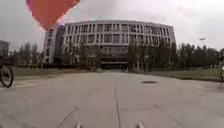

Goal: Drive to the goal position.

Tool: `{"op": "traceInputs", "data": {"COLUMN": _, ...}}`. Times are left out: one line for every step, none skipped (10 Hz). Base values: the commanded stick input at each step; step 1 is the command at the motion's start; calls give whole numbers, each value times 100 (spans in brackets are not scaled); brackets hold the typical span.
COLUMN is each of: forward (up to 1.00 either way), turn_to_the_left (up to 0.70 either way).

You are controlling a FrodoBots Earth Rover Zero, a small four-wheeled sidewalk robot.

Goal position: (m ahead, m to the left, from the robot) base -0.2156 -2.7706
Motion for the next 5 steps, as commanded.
{"op": "traceInputs", "data": {"forward": 50, "turn_to_the_left": 0}}
{"op": "traceInputs", "data": {"forward": 50, "turn_to_the_left": 0}}
{"op": "traceInputs", "data": {"forward": 50, "turn_to_the_left": 0}}
{"op": "traceInputs", "data": {"forward": 50, "turn_to_the_left": 0}}
{"op": "traceInputs", "data": {"forward": 50, "turn_to_the_left": 0}}
